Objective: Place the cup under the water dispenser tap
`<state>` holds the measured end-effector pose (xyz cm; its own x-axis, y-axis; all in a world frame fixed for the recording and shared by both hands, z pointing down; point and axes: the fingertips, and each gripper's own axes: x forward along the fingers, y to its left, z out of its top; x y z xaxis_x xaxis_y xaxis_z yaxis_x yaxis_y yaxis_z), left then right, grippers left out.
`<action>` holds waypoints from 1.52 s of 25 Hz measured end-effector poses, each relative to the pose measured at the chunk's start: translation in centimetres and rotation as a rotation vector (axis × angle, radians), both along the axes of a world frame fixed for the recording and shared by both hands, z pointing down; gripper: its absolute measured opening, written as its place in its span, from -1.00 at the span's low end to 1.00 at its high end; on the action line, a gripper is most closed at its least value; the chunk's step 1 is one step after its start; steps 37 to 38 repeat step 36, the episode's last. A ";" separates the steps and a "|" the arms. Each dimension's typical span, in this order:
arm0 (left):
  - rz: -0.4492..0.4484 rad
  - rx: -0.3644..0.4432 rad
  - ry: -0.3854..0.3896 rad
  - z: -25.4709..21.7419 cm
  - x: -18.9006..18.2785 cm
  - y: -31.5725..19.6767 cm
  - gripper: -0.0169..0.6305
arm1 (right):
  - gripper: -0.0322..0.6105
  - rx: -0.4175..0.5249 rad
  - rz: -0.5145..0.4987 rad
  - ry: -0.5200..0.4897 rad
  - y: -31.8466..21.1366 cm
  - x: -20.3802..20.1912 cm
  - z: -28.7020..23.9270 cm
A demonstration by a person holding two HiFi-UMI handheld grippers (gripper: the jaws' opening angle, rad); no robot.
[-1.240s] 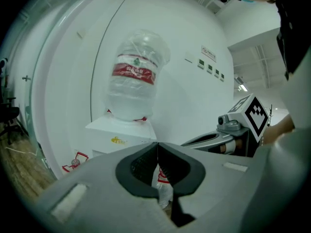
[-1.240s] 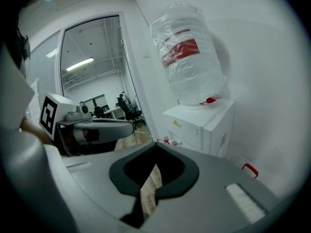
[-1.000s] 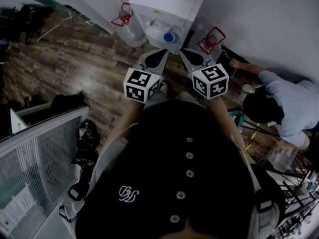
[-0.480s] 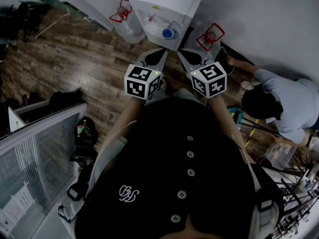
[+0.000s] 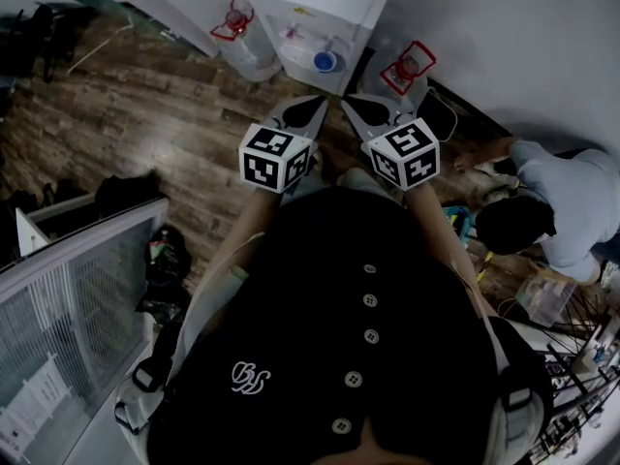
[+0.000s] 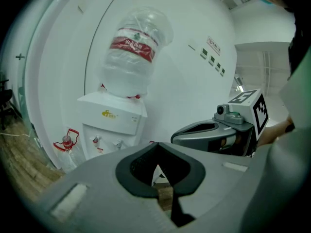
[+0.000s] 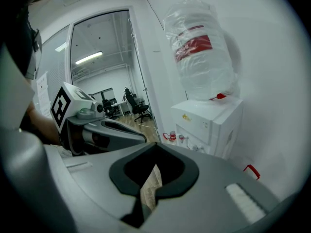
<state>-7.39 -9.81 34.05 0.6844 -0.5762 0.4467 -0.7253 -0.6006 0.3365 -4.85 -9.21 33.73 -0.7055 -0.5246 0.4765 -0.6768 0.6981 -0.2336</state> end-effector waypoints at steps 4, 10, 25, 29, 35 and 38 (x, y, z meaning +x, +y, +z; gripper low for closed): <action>0.003 -0.016 0.019 0.1 0.1 0.4 -0.96 | -0.90 0.002 0.004 0.007 0.2 0.1 0.0; 0.014 -0.027 0.015 0.4 0.2 0.6 -0.96 | -0.90 0.004 -0.002 0.011 0.5 -0.1 0.2; 0.012 -0.039 0.007 0.7 0.0 0.7 -0.96 | -0.90 -0.004 0.013 0.027 0.3 0.2 0.6; 0.007 -0.043 -0.003 1.1 -0.1 0.7 -0.96 | -0.90 -0.005 0.016 0.032 0.3 0.5 0.8; 0.009 -0.041 -0.006 1.0 0.0 0.4 -0.96 | -0.90 -0.010 0.013 0.037 0.0 0.4 0.9; 0.010 -0.041 -0.006 1.1 0.0 0.3 -0.96 | -0.90 -0.010 0.012 0.037 0.0 0.4 1.0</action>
